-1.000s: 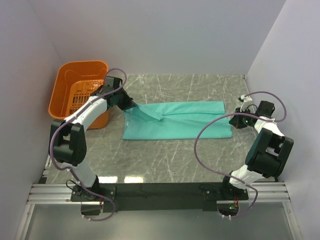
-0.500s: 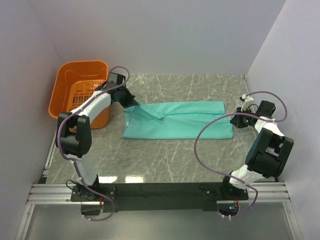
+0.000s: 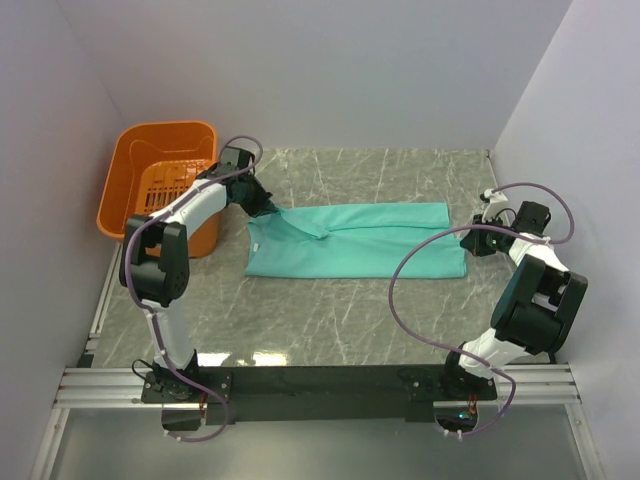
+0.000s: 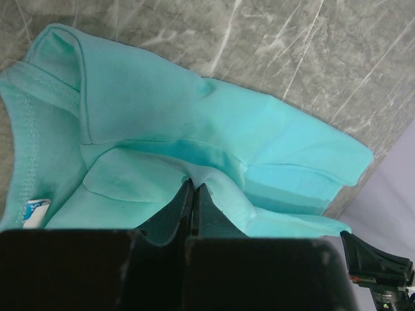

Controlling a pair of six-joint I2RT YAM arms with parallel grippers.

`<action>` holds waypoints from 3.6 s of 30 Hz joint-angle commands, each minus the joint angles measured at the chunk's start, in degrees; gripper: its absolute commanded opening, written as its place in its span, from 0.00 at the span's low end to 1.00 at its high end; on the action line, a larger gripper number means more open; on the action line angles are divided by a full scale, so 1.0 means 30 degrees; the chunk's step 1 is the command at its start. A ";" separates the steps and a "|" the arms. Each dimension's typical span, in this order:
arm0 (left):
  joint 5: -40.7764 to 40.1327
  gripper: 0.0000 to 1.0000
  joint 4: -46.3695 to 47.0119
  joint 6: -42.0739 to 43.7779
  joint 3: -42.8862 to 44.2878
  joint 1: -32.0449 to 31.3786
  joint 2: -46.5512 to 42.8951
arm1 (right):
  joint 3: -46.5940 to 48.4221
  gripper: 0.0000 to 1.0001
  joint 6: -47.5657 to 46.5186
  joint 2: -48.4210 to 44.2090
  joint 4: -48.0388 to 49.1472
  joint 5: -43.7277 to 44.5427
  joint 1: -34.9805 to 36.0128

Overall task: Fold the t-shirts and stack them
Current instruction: Fold the tshirt

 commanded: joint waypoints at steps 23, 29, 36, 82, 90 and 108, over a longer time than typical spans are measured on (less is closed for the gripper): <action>0.2328 0.70 0.4271 0.4557 -0.3969 0.0366 -0.5092 | 0.1186 0.01 0.1427 0.1296 0.1204 0.0085 0.0137; 0.2011 0.71 0.5330 0.5235 -0.9862 0.0337 -0.9312 | 0.1479 0.03 0.2860 0.1442 0.2083 0.0992 0.0166; 0.0956 0.71 0.5886 0.4885 -1.5056 0.0337 -1.3913 | 0.2708 0.30 0.4124 0.1854 0.1820 0.2224 0.0371; -0.4378 0.33 0.6883 0.5881 -1.4386 -0.1977 -0.8819 | 0.0776 0.45 0.0637 0.0534 -0.2193 0.3277 0.0108; -0.4173 0.01 0.6357 0.5326 -1.5993 -0.2271 -1.0630 | 0.1888 0.45 0.0667 0.2407 -0.2896 0.3221 0.0108; -0.3352 0.33 0.5949 0.3303 -1.8461 -0.2329 -1.4500 | 0.3236 0.24 -0.5710 -0.1544 -0.7727 -0.1700 0.6630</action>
